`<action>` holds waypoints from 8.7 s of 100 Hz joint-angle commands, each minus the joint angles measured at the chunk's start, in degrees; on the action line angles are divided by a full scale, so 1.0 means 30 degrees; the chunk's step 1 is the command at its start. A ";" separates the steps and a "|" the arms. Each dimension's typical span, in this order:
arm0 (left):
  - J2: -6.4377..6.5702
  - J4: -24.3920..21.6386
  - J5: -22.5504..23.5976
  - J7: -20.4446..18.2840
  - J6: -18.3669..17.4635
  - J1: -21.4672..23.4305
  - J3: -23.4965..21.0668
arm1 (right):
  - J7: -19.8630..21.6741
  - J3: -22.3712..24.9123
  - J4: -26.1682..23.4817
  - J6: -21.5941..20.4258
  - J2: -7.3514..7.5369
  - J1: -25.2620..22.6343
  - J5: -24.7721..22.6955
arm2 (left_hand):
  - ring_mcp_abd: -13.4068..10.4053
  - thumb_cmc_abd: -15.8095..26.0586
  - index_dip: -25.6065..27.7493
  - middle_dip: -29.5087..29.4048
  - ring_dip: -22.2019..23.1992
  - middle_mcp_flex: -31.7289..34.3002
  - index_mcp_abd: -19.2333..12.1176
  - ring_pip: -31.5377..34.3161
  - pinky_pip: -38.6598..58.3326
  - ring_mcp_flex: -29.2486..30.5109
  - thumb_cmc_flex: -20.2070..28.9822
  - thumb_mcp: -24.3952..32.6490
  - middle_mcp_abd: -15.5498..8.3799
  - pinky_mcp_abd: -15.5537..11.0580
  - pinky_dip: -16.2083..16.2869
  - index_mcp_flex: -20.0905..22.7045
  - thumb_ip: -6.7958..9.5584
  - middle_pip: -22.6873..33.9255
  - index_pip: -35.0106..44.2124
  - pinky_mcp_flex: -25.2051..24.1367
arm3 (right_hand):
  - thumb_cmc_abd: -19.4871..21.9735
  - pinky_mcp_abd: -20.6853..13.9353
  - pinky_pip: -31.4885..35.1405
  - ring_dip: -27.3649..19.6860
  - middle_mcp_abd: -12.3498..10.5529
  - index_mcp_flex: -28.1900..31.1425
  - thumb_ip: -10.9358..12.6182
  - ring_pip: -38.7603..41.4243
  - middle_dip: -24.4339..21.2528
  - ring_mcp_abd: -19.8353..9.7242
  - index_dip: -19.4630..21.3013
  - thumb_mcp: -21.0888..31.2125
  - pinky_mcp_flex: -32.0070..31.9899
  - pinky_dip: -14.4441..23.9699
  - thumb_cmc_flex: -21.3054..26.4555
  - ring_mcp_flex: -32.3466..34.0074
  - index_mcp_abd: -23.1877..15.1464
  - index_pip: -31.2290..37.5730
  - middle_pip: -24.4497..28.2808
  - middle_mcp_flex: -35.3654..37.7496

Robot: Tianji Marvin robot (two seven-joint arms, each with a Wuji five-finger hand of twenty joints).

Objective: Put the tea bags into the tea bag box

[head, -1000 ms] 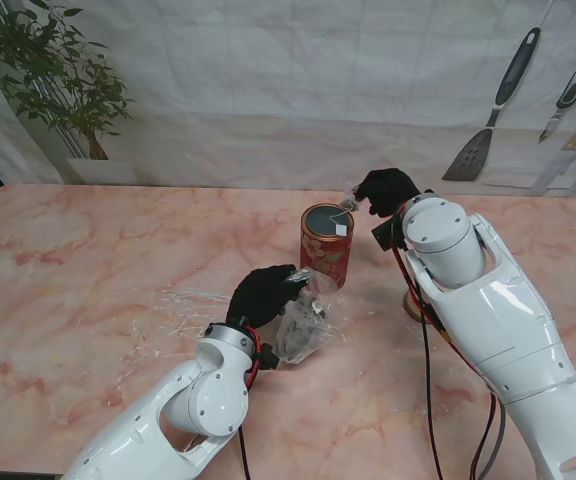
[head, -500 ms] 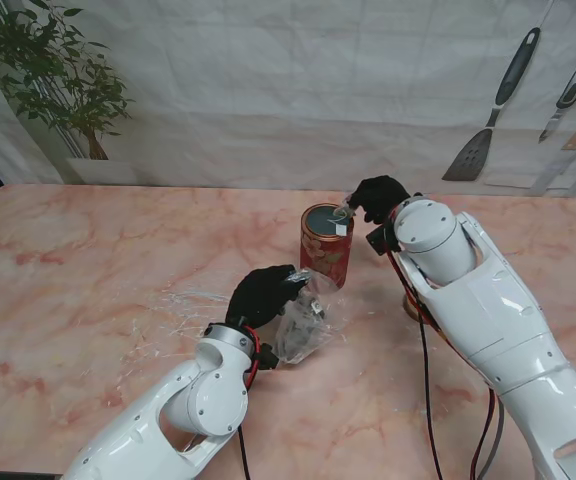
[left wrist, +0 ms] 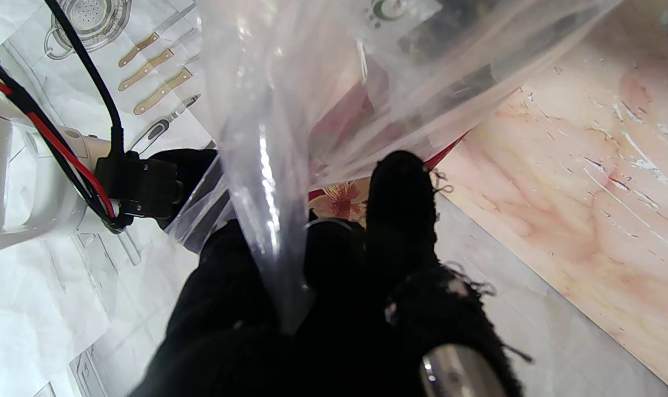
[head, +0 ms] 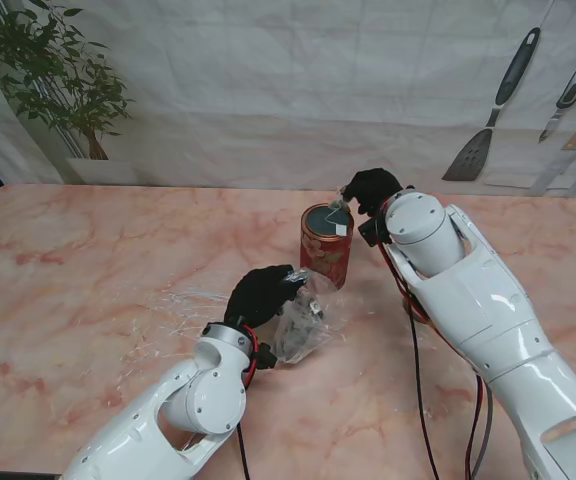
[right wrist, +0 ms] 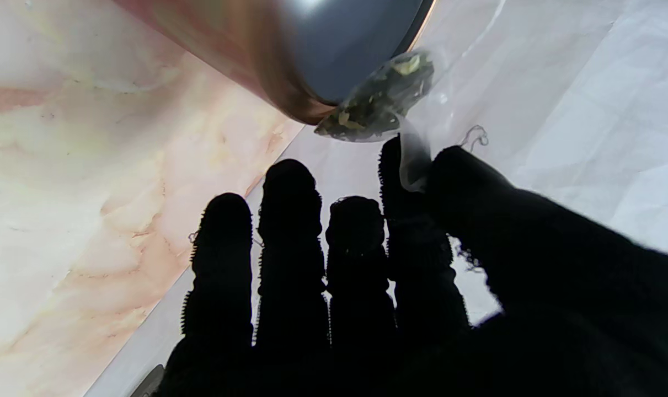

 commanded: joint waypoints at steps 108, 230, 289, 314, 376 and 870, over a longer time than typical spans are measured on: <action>0.0035 -0.0211 -0.0148 -0.0221 0.0217 0.0212 -0.0624 | -0.1727 0.0079 -0.0853 0.1484 -0.0931 0.1317 0.0063 | 0.2595 0.0457 0.0831 -0.0293 -0.0045 -0.0099 0.2817 1.0502 0.5976 0.3442 0.1129 0.0256 -0.0419 -0.1527 -0.0115 0.1576 0.0033 -0.1691 0.2240 -0.1905 | -0.0052 0.0185 0.0462 -0.0053 -0.0324 0.0739 -0.0445 -0.0049 0.0411 -0.0117 -0.0179 0.0260 0.0068 0.0035 0.0482 0.0613 -0.0745 0.0108 -0.0060 0.0559; 0.0013 -0.0163 -0.0203 -0.0149 0.0036 0.0213 -0.0557 | 0.3954 -0.0455 -0.1446 0.1313 0.1101 0.0731 -0.1410 | 0.2595 0.0464 0.0819 -0.0288 -0.0043 -0.0127 0.2829 1.0501 0.5976 0.3442 0.1116 0.0251 -0.0395 -0.1497 -0.0111 0.1559 0.0034 -0.1700 0.2208 -0.1907 | -0.3493 0.0034 -0.0692 0.0075 -0.0248 -0.1061 0.1352 -0.0901 -0.0716 -0.0314 0.1932 0.0911 -0.1027 -0.0133 -0.4639 -0.1423 -0.0222 -0.4797 -0.0423 -0.2717; -0.0026 -0.0210 -0.0236 -0.0205 0.0406 0.0008 -0.0509 | 0.5123 0.1740 -0.5134 0.0270 0.2034 -0.2429 -0.2427 | 0.2595 0.0453 0.0828 -0.0283 -0.0043 -0.0106 0.2847 1.0501 0.5976 0.3442 0.1108 0.0248 -0.0403 -0.1497 -0.0103 0.1579 0.0039 -0.1682 0.2220 -0.1906 | -0.2239 0.0082 -0.0092 0.0109 -0.0352 -0.0678 -0.1155 -0.0345 -0.1028 -0.0251 -0.2123 0.0748 -0.0222 0.0012 -0.2523 -0.0087 -0.1086 -0.2589 -0.0363 -0.1046; -0.0095 -0.0339 -0.0187 -0.0082 0.0782 -0.0142 -0.0466 | 0.7069 0.3102 -0.6424 -0.2199 0.2603 -0.4519 -0.1021 | 0.2595 0.0446 0.0833 -0.0286 -0.0043 -0.0073 0.2825 1.0501 0.5976 0.3442 0.1124 0.0256 -0.0405 -0.1506 -0.0097 0.1593 0.0043 -0.1674 0.2233 -0.1903 | -0.1683 0.0121 0.0248 0.0221 -0.0123 0.0001 -0.1197 0.0087 -0.1059 -0.0123 -0.2929 0.0334 0.0043 0.0177 -0.2517 0.0327 -0.0490 -0.2996 -0.0236 -0.0556; -0.0195 -0.0399 -0.0258 0.0226 0.0555 -0.0200 -0.0345 | 1.1110 0.2268 -0.5178 -0.6435 0.3268 -0.5453 0.2437 | 0.2595 0.0439 0.0832 -0.0299 -0.0043 -0.0059 0.2859 1.0501 0.5976 0.3442 0.1144 0.0260 -0.0396 -0.1533 -0.0066 0.1606 0.0047 -0.1676 0.2229 -0.1900 | -0.0419 0.0168 0.0804 0.0430 0.0189 0.1453 -0.1214 0.0951 -0.1080 0.0173 -0.4211 -0.0677 0.0218 0.0641 -0.1609 0.0856 0.0004 -0.3665 0.0143 0.0327; -0.0362 -0.0136 -0.1840 0.0549 -0.2166 0.0064 -0.0338 | 0.9894 0.2492 -0.8007 -0.0628 0.3338 -0.5504 0.0352 | 0.3301 0.0467 0.0772 -0.0845 -0.0972 -0.0401 0.3113 0.8922 0.5976 0.3427 0.1323 0.0266 -0.0100 -0.0236 -0.1966 0.1466 0.0127 -0.2083 0.2006 -0.2142 | -0.1831 0.0483 0.0318 -0.0833 0.0901 0.1628 0.1698 -0.1392 -0.1332 0.0777 0.0432 0.2121 -0.1057 0.0283 -0.0012 -0.2501 0.0242 0.1768 -0.0464 -0.3138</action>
